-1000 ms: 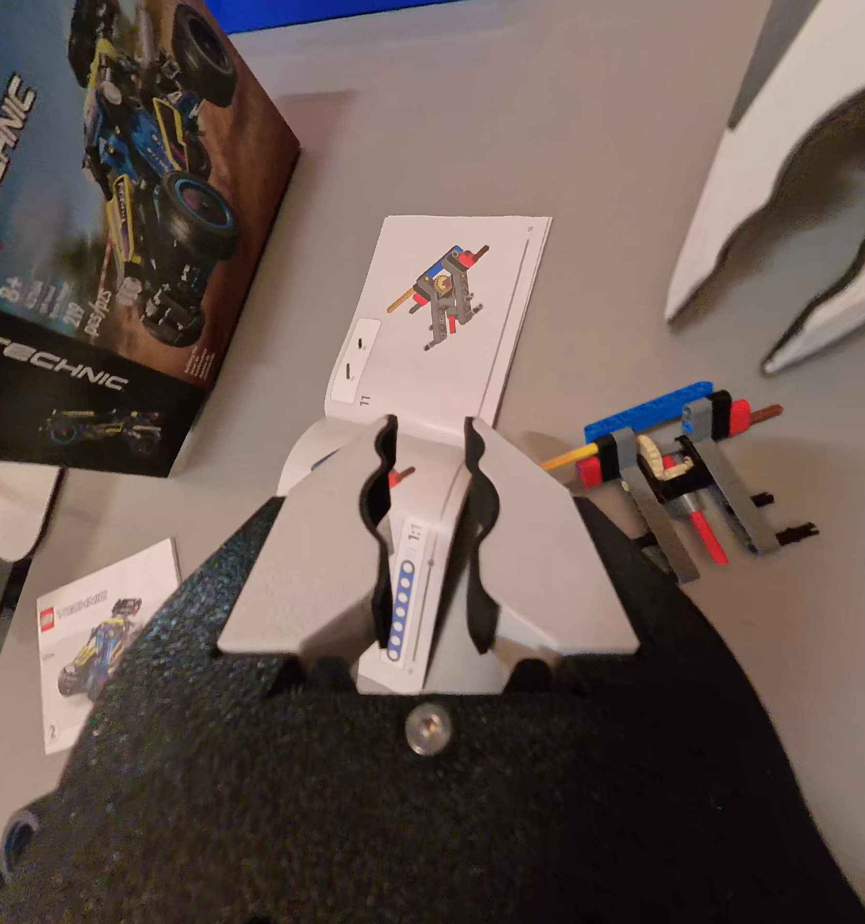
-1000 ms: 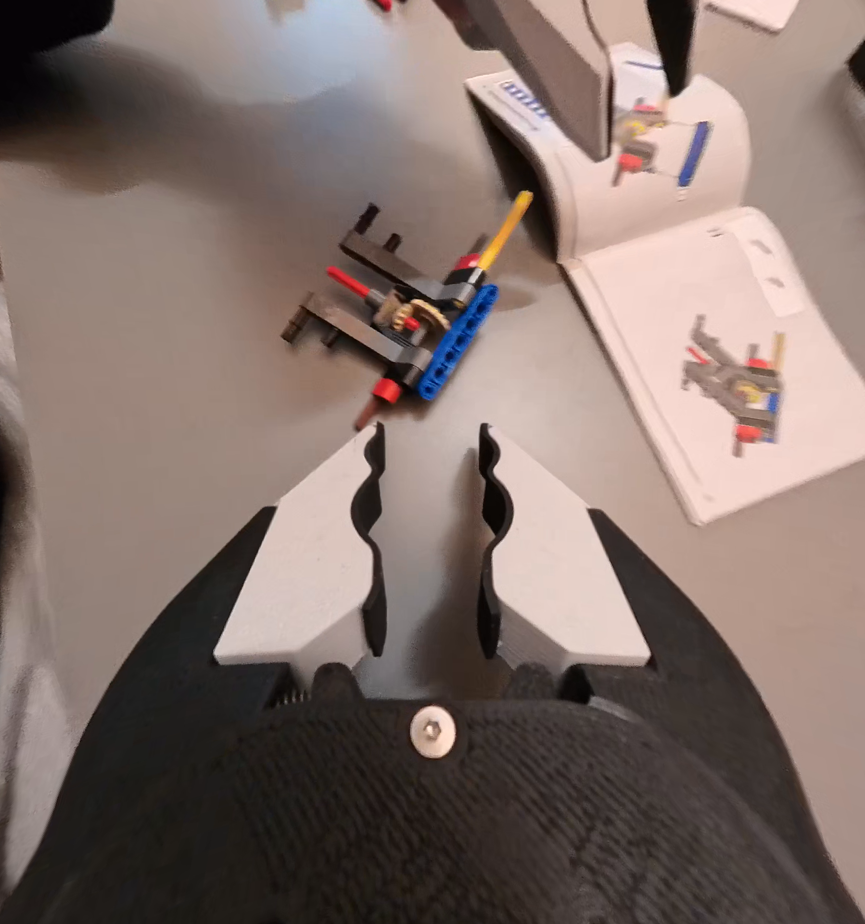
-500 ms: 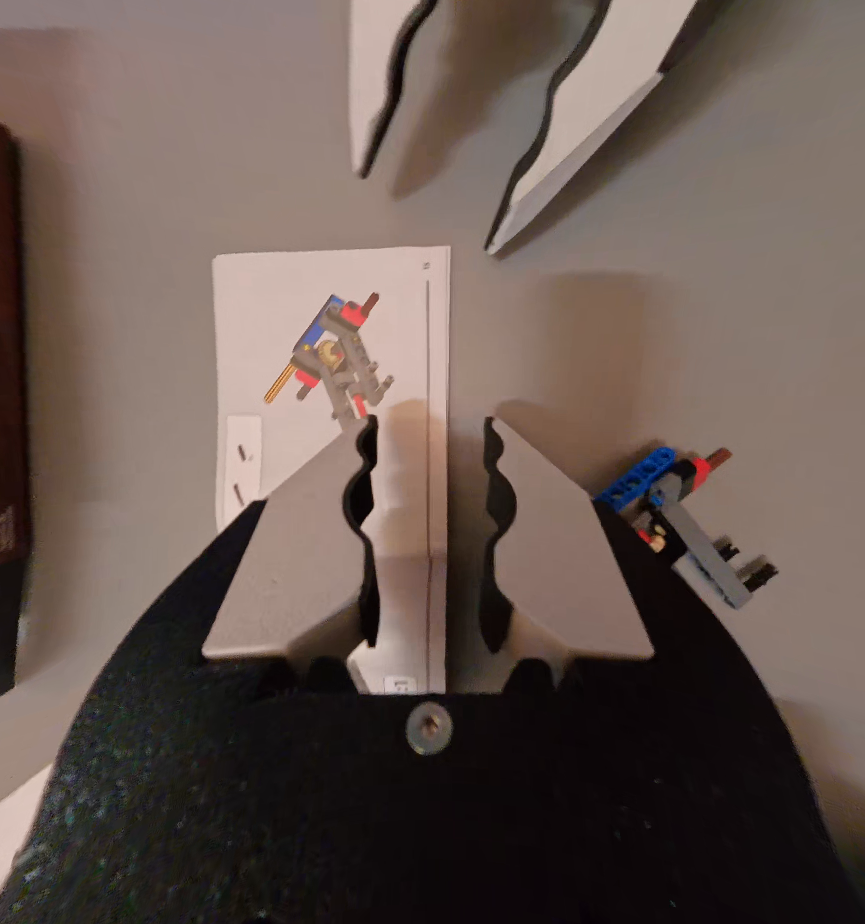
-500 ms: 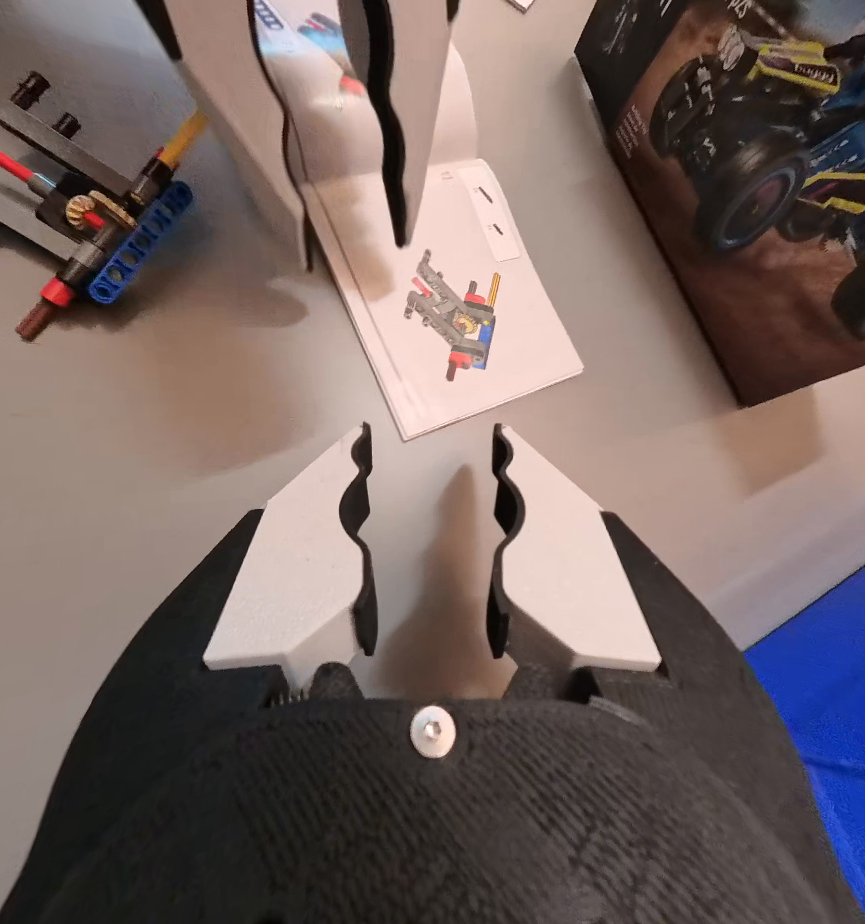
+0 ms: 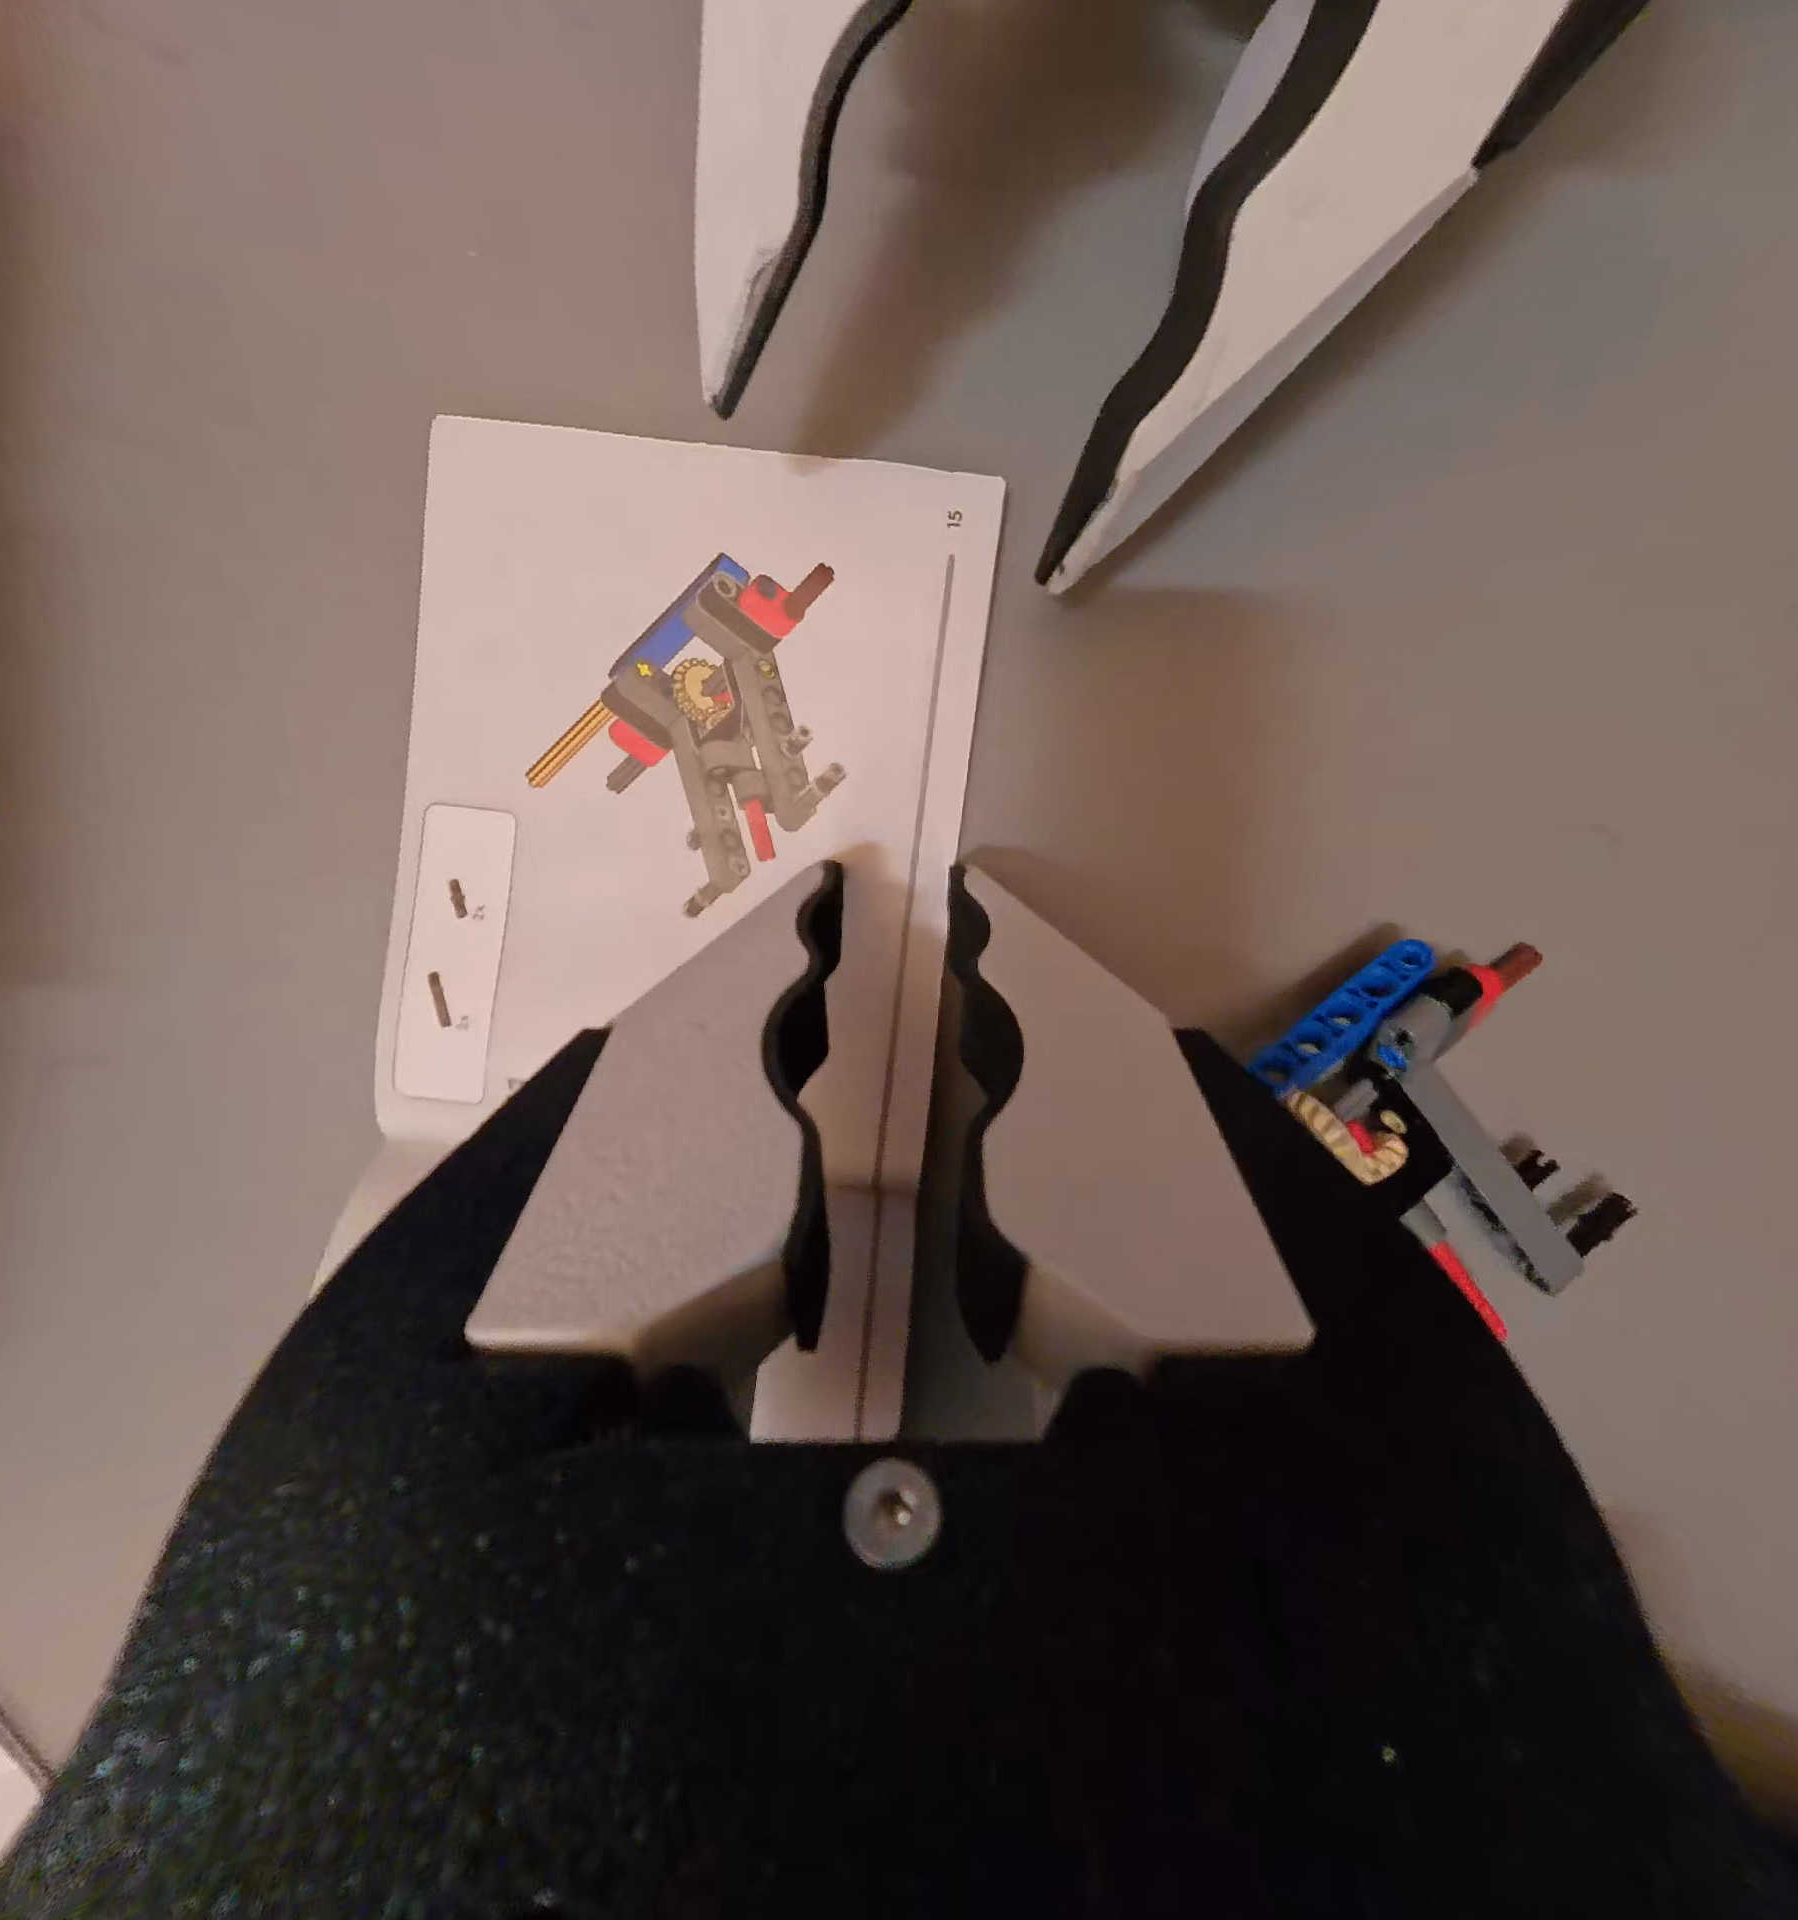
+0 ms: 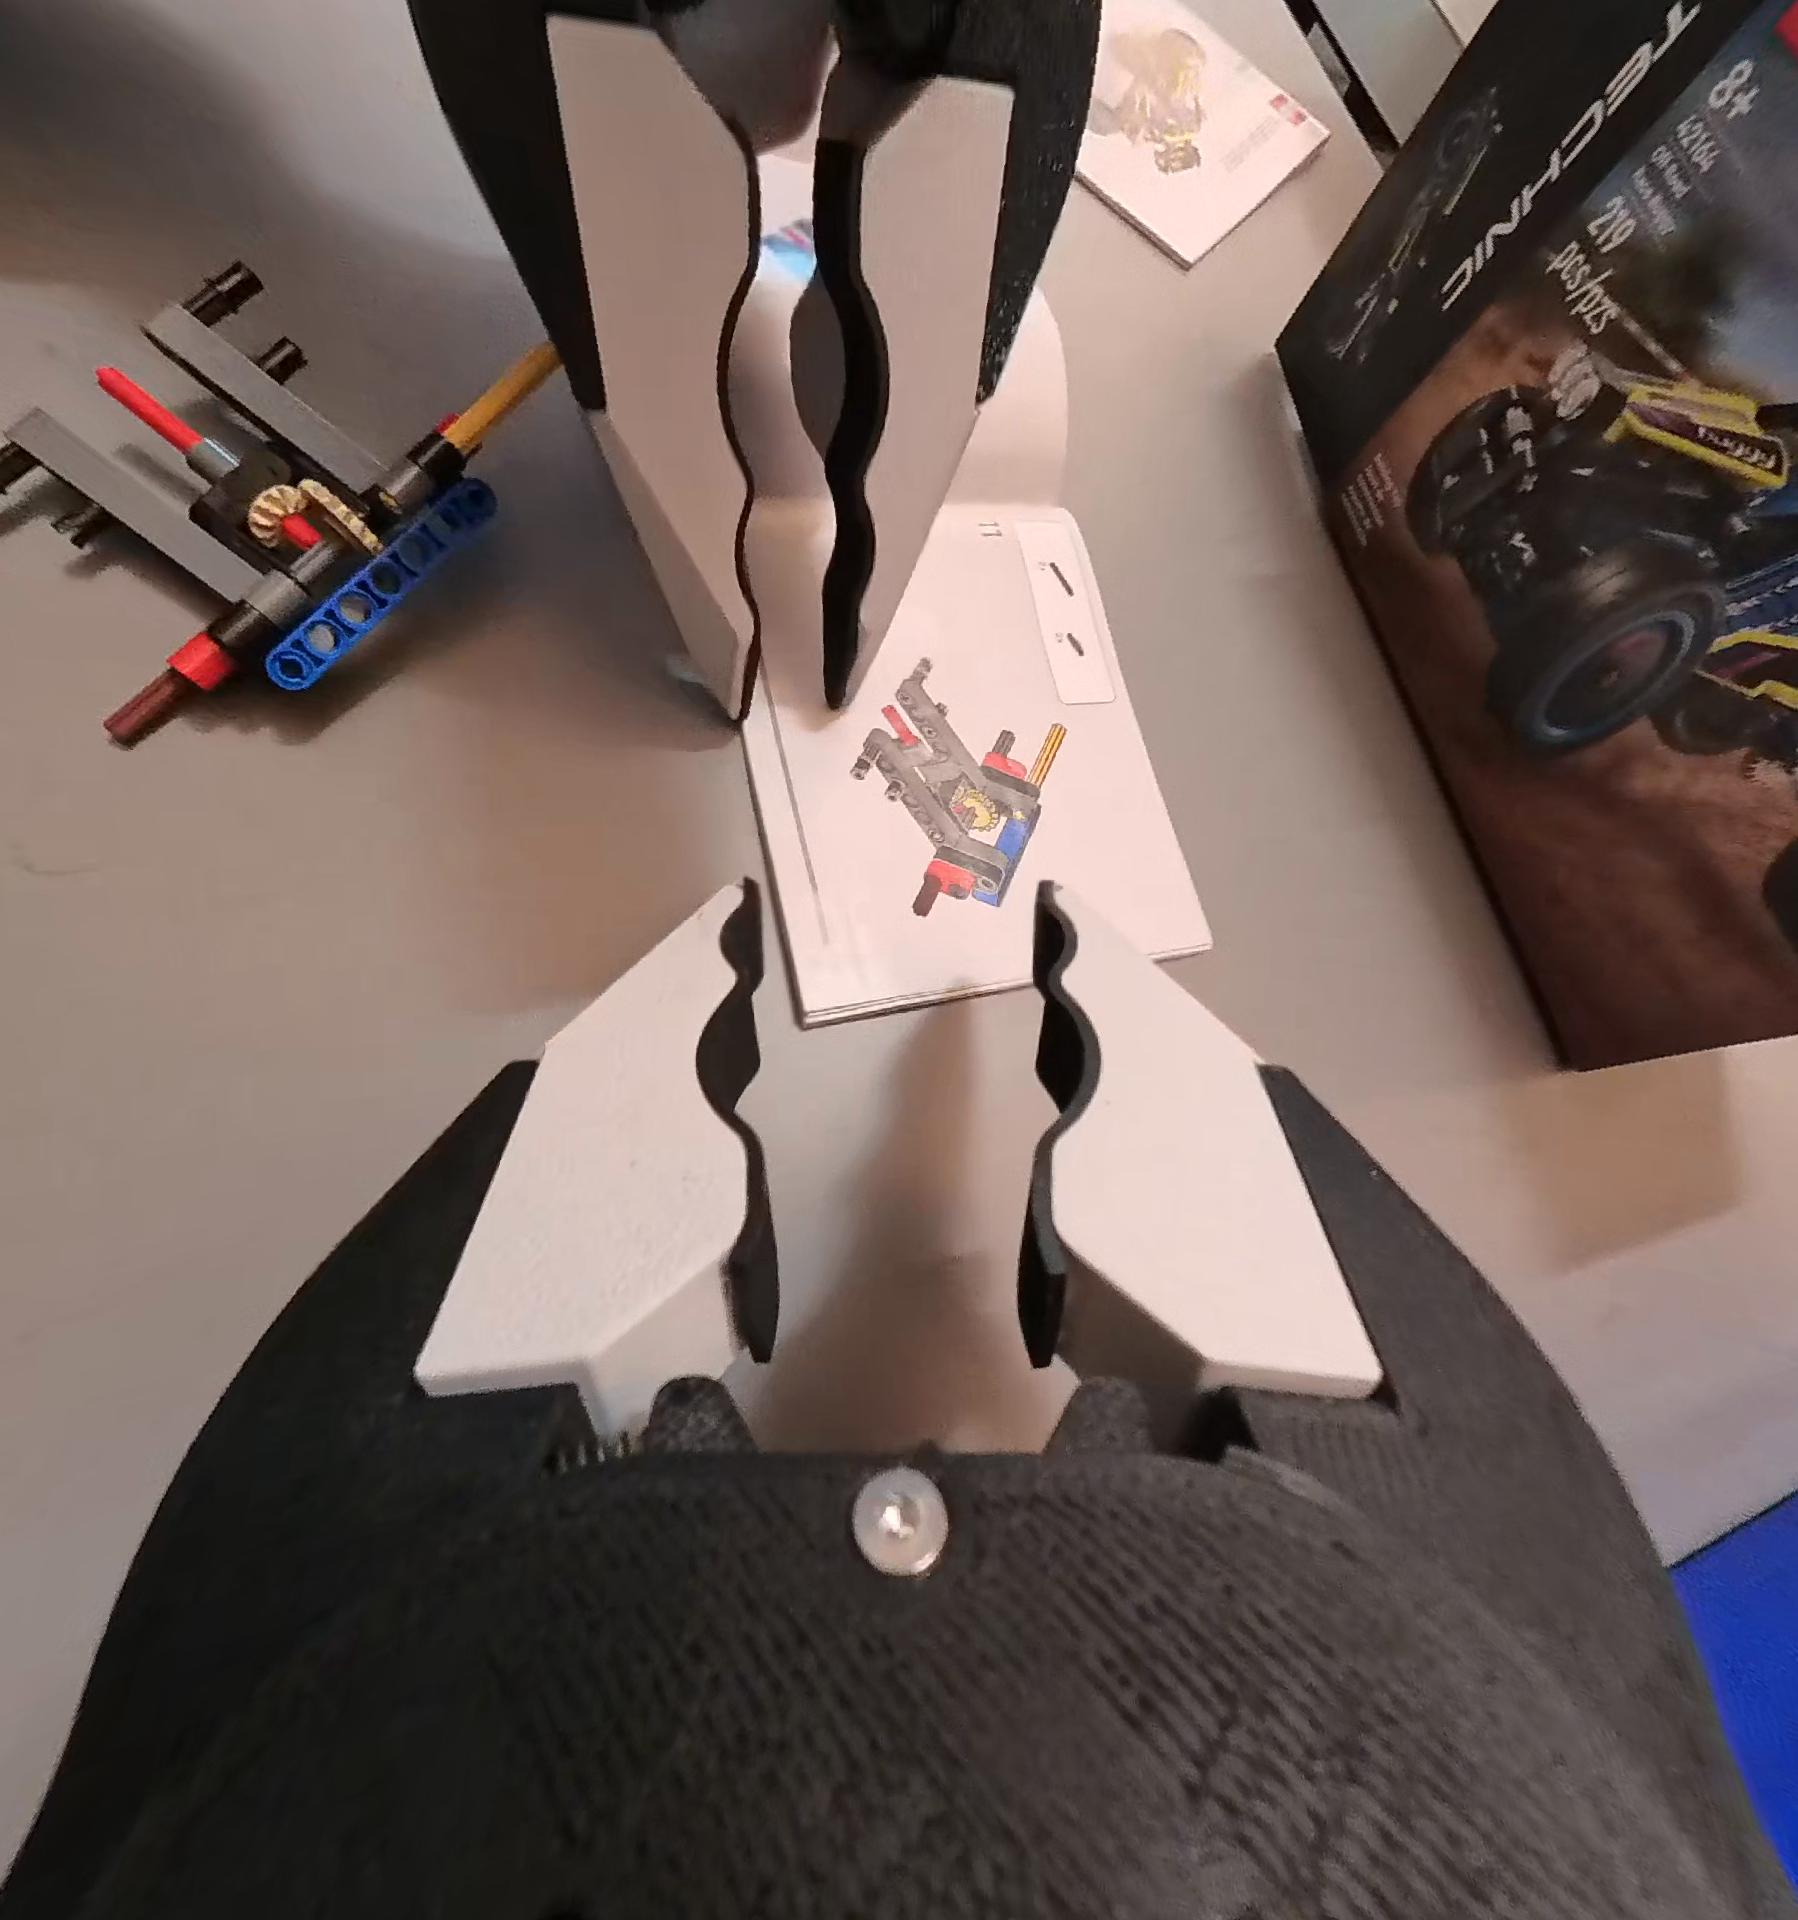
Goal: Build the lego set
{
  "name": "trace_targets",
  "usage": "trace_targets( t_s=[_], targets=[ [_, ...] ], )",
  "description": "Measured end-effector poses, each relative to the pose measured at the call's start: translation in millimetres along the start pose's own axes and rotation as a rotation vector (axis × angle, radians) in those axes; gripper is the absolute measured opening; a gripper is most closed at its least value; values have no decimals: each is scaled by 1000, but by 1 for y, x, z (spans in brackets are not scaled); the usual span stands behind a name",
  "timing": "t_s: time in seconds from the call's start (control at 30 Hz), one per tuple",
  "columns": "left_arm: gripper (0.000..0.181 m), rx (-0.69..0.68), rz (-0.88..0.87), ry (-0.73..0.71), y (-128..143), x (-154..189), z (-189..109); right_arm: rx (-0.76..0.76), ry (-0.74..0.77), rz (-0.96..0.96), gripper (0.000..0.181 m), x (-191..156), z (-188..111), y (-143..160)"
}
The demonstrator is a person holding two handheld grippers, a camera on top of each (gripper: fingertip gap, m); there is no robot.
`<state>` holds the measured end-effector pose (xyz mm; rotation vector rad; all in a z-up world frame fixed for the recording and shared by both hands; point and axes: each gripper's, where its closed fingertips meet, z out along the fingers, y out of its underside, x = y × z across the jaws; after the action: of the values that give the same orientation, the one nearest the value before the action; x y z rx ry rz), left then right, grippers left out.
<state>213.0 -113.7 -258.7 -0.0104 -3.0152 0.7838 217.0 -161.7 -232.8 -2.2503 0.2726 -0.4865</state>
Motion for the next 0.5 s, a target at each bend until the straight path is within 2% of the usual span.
trace_targets(
  t_s=[0.03,0.1,0.3,0.5],
  targets=[
    [18,0,4,6,1,1,-1,-7,-2,-9,50,-1,0,1],
    [18,-1,7,14,3,1,-2,-10,4,-21,50,-1,0,2],
    [0,4,5,4,4,-4,-4,-17,-38,-45,51,-9,7,1],
    [0,54,7,-85,-3,-16,-10,-42,-15,-100,49,-3,10,1]
  ],
)
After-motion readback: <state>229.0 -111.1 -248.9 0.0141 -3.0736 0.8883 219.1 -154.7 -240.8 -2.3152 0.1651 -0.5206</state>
